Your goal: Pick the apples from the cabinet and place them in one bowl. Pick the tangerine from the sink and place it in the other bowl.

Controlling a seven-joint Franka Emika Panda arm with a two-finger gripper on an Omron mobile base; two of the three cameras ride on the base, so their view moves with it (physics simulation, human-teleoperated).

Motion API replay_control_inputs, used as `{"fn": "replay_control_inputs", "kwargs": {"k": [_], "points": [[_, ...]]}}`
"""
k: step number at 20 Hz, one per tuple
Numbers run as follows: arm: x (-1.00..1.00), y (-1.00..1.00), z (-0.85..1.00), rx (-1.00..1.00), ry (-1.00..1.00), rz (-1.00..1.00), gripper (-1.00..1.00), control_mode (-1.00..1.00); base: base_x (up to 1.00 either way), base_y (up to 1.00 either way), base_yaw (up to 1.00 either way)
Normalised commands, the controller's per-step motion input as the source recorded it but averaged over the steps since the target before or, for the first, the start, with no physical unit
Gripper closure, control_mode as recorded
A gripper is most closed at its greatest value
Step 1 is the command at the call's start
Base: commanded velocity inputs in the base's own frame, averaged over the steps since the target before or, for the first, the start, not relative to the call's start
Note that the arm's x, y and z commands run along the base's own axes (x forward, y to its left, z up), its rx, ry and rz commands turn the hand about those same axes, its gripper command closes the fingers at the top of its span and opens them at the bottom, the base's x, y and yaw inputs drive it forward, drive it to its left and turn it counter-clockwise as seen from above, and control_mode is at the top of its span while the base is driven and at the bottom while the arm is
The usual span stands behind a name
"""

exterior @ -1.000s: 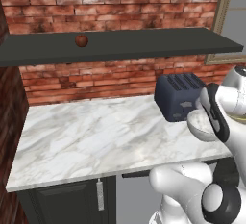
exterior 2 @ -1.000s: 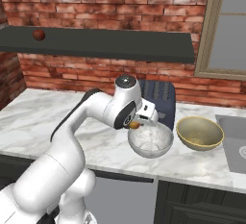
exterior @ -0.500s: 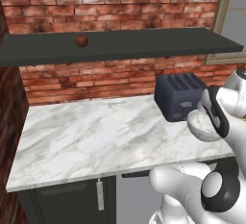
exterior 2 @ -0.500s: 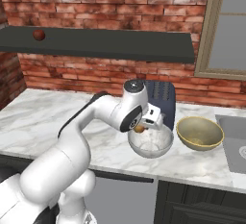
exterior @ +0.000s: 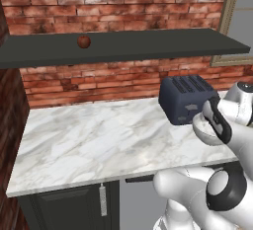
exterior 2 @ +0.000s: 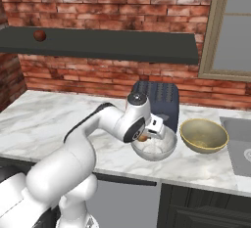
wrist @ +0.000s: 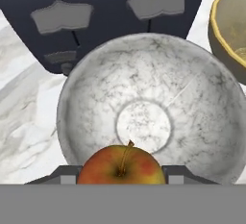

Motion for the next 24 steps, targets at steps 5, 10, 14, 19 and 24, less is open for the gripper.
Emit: {"fn": "replay_control_inputs", "kwargs": {"k": [5, 10, 14, 19, 24], "points": [[0.24, -0.17, -0.04, 0.00, 0.00, 0.00, 1.00, -1.00, 0.00, 0.00, 0.00], [0.08, -0.28, -0.04, 0.00, 0.00, 0.00, 1.00, -1.00, 0.00, 0.00, 0.00], [0.00, -0.06, 0.00, 0.00, 0.00, 0.00, 1.00, -1.00, 0.00, 0.00, 0.00], [0.00, 0.00, -0.02, 0.00, 0.01, 0.00, 1.00, -1.00, 0.00, 0.00, 0.00], [0.00, 0.00, -0.33, 0.00, 0.02, 0.00, 1.00, -1.00, 0.00, 0.00, 0.00]]}}
